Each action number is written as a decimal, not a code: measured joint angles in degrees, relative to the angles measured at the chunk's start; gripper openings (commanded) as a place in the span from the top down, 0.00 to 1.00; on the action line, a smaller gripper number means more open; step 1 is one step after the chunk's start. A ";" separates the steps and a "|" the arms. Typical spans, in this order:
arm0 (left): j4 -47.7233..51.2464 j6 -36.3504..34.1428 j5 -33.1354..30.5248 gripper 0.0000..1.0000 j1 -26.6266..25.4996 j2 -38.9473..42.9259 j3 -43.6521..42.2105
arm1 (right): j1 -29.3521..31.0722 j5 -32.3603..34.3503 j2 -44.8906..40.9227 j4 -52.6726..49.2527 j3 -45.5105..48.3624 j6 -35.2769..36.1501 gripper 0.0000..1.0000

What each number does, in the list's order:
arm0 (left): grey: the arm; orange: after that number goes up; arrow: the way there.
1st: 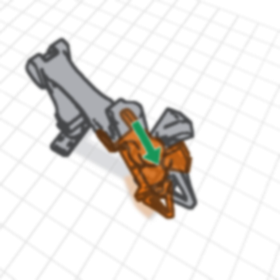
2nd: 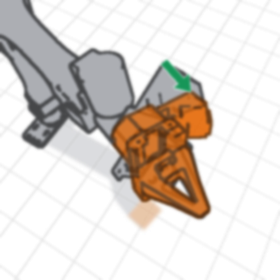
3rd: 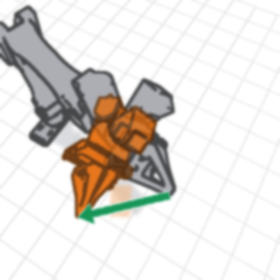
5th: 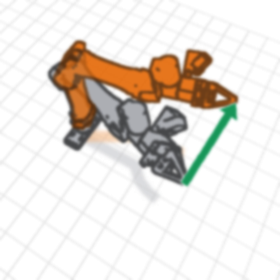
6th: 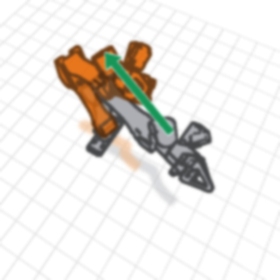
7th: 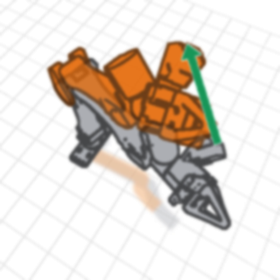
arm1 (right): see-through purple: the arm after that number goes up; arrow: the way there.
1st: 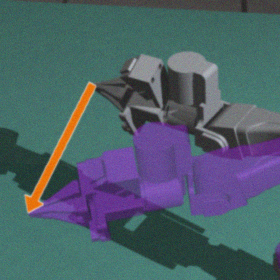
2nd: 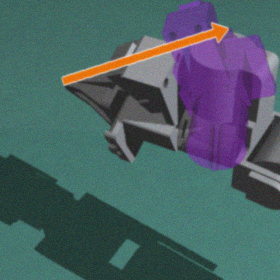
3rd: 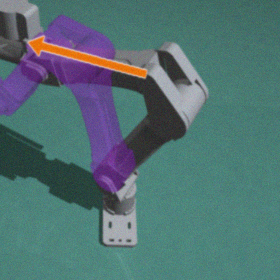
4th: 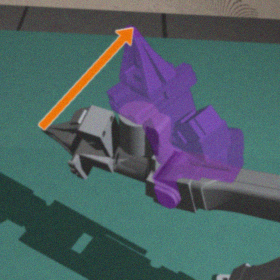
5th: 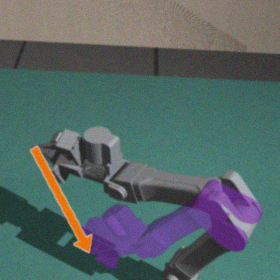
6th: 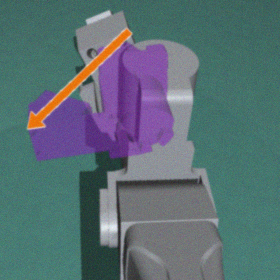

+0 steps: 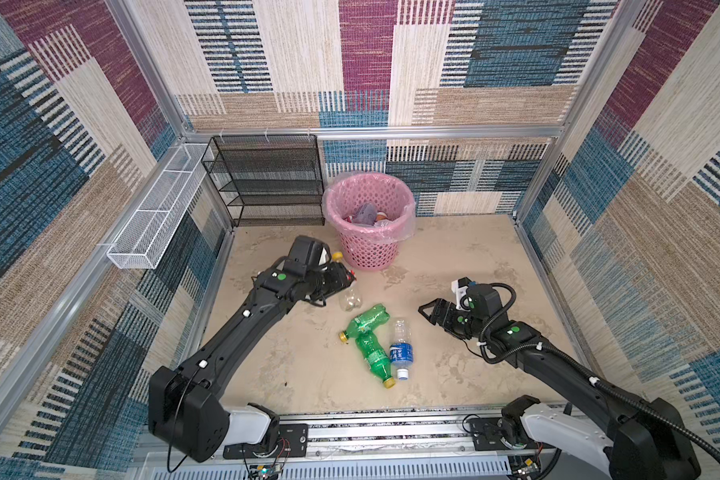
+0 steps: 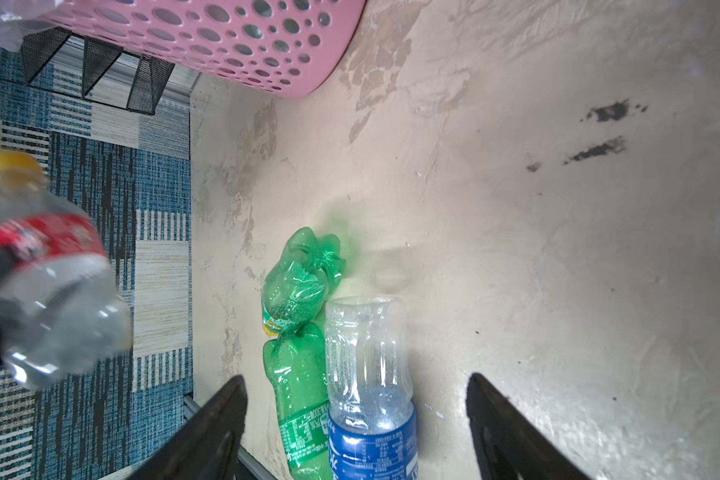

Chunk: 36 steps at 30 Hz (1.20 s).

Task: Throw the plastic bottles in the bin
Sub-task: 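Lift the red-label bottle with the left gripper and carry it over the pink bin, then open the left gripper to drop the bottle, then draw it back toward the cluster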

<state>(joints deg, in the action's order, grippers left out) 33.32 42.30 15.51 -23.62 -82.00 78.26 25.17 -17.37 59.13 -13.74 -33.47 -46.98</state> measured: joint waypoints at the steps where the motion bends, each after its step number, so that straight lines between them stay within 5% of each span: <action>1: 0.35 -0.81 0.39 0.40 0.59 -2.80 6.16 | 0.00 0.02 -0.52 -0.74 -0.22 -0.09 0.16; 5: 2.08 -3.63 2.49 0.18 2.58 -15.89 35.78 | -0.02 1.14 -2.19 -2.60 -1.73 -0.31 0.16; 10: 10.08 -4.17 2.91 0.08 5.79 -32.94 77.22 | -0.07 2.21 -4.52 -5.29 -2.54 -0.57 0.14; 13: 15.50 -5.22 2.64 0.08 6.29 -31.50 84.91 | -0.07 2.93 -6.45 -5.97 -1.55 -1.20 0.14; 15: 14.38 -6.47 2.60 0.09 5.99 -23.17 75.10 | -0.07 3.02 -7.19 -6.49 -0.76 -1.79 0.13; 19: 5.27 -6.64 -0.04 0.10 6.45 -0.74 37.09 | -0.13 2.99 -7.02 -6.86 0.61 -2.23 0.14; 24: 1.70 -6.14 -1.60 0.13 6.62 10.99 10.69 | -0.13 2.75 -5.64 -6.49 1.95 -2.23 0.15; 30: -0.02 -3.02 0.07 0.14 6.62 19.21 -13.05 | -0.09 1.62 -3.98 -5.66 2.56 -2.21 0.16; 36: -1.97 0.02 2.27 0.15 6.62 24.33 -27.61 | 2.27 1.01 -2.45 -5.29 2.82 -2.21 0.16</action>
<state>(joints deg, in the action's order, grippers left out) 31.35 42.33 17.78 -16.99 -57.67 50.65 27.44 -16.36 56.69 -19.03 -30.65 -49.19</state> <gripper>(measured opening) 0.856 0.839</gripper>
